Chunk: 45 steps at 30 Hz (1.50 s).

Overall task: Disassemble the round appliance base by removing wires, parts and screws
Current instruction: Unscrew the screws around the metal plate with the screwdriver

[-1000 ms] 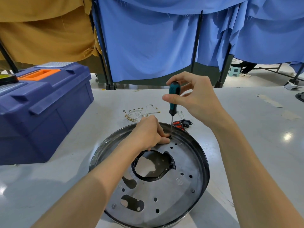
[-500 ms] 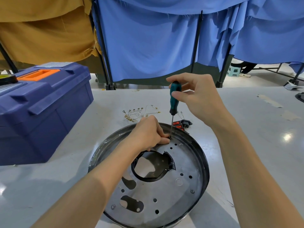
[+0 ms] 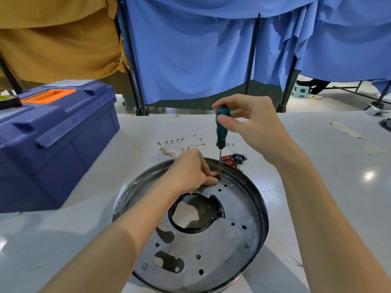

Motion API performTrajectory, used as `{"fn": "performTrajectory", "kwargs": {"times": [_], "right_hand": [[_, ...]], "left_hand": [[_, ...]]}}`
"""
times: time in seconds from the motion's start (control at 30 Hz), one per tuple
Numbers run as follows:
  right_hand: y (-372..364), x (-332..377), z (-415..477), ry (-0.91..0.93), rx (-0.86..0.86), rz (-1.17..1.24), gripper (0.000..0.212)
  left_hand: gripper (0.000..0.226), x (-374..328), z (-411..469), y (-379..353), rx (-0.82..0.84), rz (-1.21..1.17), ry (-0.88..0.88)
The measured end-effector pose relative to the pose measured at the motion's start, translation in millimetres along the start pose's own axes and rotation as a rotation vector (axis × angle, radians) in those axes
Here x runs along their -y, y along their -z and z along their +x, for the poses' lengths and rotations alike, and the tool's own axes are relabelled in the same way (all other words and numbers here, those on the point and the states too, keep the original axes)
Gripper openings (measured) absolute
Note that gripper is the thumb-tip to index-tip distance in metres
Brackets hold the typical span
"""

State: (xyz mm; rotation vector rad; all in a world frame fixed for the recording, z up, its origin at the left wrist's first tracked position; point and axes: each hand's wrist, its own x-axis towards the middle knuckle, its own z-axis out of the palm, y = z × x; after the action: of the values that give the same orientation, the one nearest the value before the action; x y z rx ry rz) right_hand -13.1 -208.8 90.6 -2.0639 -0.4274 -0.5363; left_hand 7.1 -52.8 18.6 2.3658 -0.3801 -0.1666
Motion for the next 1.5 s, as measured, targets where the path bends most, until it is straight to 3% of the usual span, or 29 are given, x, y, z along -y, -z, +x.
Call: {"fn": "performTrajectory", "kwargs": {"times": [0.13,0.27,0.43,0.67,0.77,1.03,1.13,1.4,1.5], "right_hand": [[-5.5,0.4,-1.1,0.018,-0.012,-0.096,0.028],[-0.1,1.4,1.0,-0.013,-0.044,-0.033,0.034],[-2.3,1.5,-0.4,0.012,-0.009,-0.054,0.019],[0.4,0.3,1.0,-0.022,-0.048,-0.032,0.035],[0.3,1.5,-0.1,-0.001,-0.014,-0.030,0.022],[0.6,-0.3,1.1,-0.031,-0.073,-0.032,0.035],[-0.4,1.4,-0.3,-0.009,-0.031,-0.028,0.022],[-4.8,0.8,0.2,-0.032,-0.066,0.009,0.036],[-3.6,0.8,-0.2,-0.024,-0.036,0.011,0.023]], "left_hand": [[0.010,-0.3,0.3,-0.1,-0.001,0.002,0.008],[0.008,-0.6,0.2,-0.6,0.007,-0.009,0.015],[0.012,-1.4,0.7,0.0,-0.005,0.010,0.013],[0.017,-1.9,-0.8,0.2,-0.003,0.006,0.008],[0.016,-1.5,-0.6,0.5,-0.002,0.004,0.013],[0.016,-2.1,-0.1,-0.2,0.002,0.014,0.023],[0.014,-1.6,0.0,-0.1,-0.003,0.011,0.016],[0.016,-1.4,0.4,0.1,0.006,-0.015,0.025],[0.014,-0.4,0.5,-0.1,0.008,-0.009,0.027]]}}
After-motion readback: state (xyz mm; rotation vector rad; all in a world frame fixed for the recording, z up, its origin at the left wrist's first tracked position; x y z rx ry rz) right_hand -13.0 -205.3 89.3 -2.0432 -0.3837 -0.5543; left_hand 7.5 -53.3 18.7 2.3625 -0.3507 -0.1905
